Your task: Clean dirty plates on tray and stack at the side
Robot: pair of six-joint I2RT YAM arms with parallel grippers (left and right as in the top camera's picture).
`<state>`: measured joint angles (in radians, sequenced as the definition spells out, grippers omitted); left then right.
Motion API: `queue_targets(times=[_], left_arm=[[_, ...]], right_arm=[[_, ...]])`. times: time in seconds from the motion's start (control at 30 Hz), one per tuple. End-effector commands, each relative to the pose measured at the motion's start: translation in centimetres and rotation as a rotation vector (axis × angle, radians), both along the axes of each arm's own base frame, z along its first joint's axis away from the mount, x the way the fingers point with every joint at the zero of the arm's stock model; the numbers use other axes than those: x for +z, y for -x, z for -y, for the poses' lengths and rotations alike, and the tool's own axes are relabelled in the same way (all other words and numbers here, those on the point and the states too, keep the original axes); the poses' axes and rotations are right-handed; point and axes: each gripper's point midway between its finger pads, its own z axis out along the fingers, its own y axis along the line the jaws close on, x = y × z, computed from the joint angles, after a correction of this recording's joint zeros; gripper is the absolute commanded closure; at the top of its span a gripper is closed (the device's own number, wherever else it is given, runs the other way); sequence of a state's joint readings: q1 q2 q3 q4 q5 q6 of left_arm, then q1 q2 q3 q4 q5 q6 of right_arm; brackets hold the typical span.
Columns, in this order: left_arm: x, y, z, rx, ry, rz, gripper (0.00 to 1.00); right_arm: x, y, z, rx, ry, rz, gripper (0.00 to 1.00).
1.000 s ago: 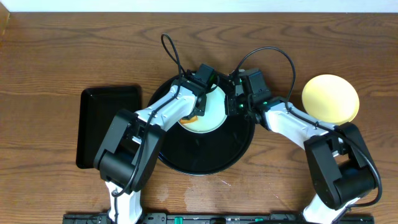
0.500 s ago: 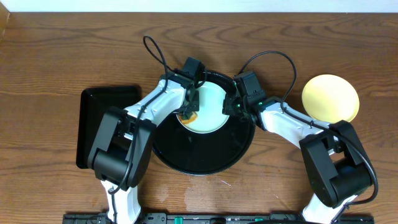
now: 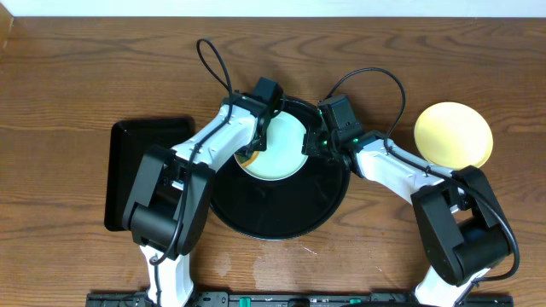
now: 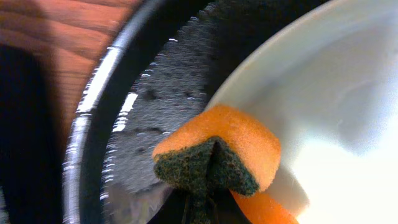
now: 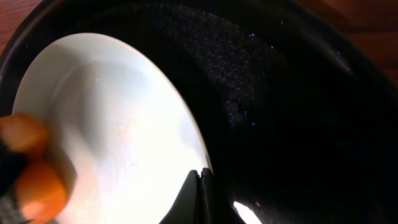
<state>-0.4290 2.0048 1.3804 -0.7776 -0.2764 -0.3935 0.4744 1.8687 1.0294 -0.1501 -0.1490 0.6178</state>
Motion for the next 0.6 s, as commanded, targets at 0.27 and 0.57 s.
queue_targets(times=[0.27,0.57], left_arm=[[5.8,0.2,-3.6,0.049,0.002,0.047,0.92],[4.3,2.0,0.4,-0.113,0.331,-0.114,0.92]], right_arm=[[-0.2,-0.5,2.7,0.071,0.131,0.073,0.79],[7.1,0.3,2.6,0.280,-0.025,0.186,0.65]])
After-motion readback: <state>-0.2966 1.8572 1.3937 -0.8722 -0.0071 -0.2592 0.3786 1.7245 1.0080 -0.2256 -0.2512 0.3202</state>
